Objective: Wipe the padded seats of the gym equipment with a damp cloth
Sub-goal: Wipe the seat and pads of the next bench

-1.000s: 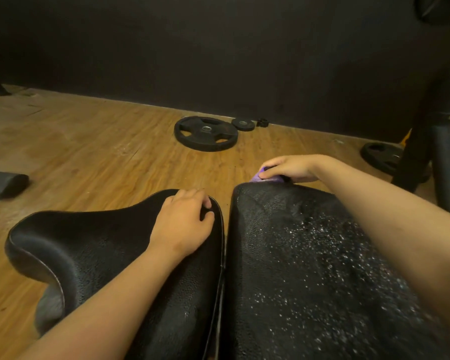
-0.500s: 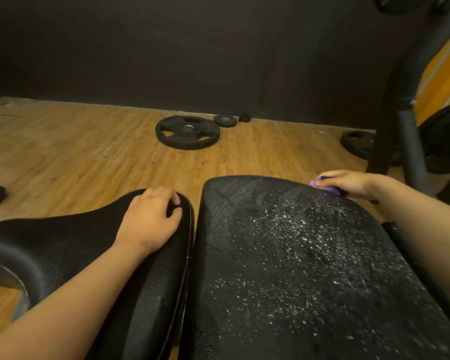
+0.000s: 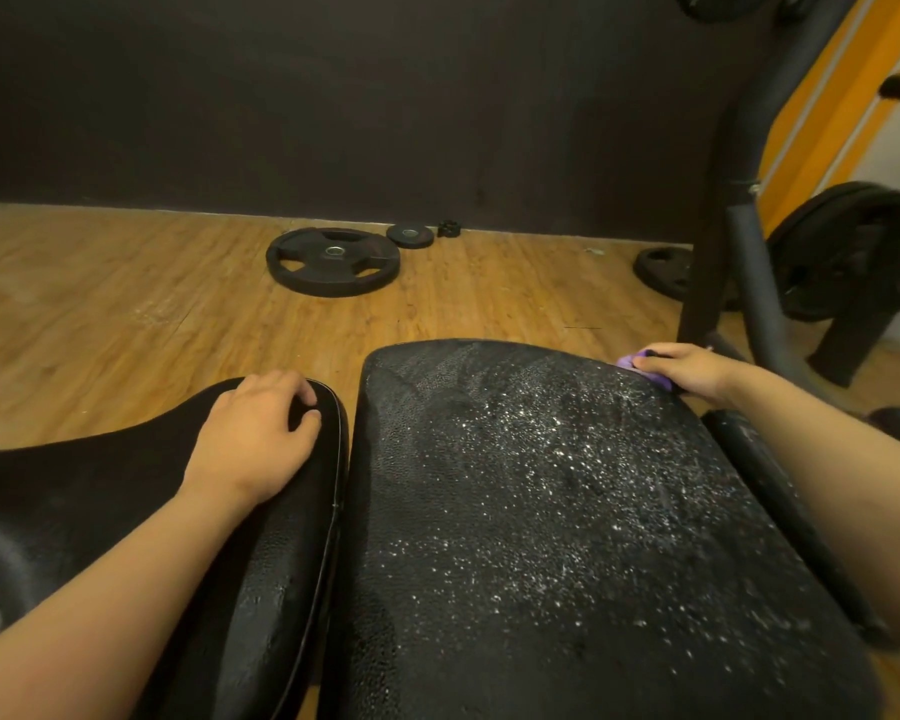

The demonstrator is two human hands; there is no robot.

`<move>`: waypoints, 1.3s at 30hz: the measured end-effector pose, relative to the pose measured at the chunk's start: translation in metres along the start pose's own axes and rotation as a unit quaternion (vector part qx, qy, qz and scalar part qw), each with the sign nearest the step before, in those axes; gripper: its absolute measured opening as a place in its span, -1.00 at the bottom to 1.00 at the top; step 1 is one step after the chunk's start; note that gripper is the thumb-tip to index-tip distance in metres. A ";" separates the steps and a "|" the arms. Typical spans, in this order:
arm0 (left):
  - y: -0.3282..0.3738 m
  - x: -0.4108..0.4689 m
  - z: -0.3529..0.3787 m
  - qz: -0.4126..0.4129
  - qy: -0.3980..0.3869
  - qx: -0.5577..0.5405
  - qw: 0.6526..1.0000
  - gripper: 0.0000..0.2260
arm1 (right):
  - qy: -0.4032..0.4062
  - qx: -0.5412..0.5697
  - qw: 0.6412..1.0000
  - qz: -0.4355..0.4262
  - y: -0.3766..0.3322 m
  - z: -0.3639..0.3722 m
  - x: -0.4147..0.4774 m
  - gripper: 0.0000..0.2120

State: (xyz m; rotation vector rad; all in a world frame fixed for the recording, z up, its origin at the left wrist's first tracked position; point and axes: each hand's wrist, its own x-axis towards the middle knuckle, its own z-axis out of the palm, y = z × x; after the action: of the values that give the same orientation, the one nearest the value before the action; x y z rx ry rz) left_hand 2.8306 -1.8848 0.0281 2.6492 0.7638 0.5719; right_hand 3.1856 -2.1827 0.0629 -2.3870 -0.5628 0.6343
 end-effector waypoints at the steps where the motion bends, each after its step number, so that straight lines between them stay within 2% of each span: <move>1: 0.000 0.000 0.000 0.001 0.002 0.000 1.000 -0.93 | 0.012 -0.003 1.000 -0.006 0.002 -0.001 -0.002 -0.75; 6: -0.002 0.002 0.001 -0.003 0.004 0.000 1.000 -0.93 | 0.049 -0.029 0.998 -0.031 0.016 -0.012 -0.018 -0.73; 13: -0.001 0.001 0.001 -0.001 0.006 -0.007 1.000 -0.93 | 0.025 -0.083 0.996 -0.004 0.025 -0.033 -0.054 -0.75; 18: -0.003 0.000 0.001 -0.005 0.007 -0.015 1.000 -0.92 | 0.122 -0.057 0.991 -0.001 0.033 -0.032 -0.063 -0.91; 25: -0.003 0.001 0.002 0.005 0.022 -0.019 1.000 -0.93 | 0.062 -0.096 0.993 0.008 0.023 -0.017 -0.061 -0.84; 30: -0.003 0.002 0.002 0.003 0.025 -0.009 1.000 -0.92 | 0.125 -0.128 0.983 -0.046 0.020 -0.007 -0.052 -0.84; 36: -0.002 0.001 0.002 0.010 0.030 -0.012 0.999 -0.92 | 0.079 -0.169 0.976 -0.111 0.018 0.002 -0.064 -0.85; 39: -0.003 0.001 0.003 0.011 0.030 -0.010 0.999 -0.91 | 0.129 -0.190 0.969 -0.095 0.026 0.000 -0.062 -0.82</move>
State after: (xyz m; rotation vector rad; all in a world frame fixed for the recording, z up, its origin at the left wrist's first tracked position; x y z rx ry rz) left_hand 2.8311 -1.8828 0.0249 2.6358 0.7439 0.6652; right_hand 3.1426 -2.2342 0.0643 -2.6672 -0.8460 0.1322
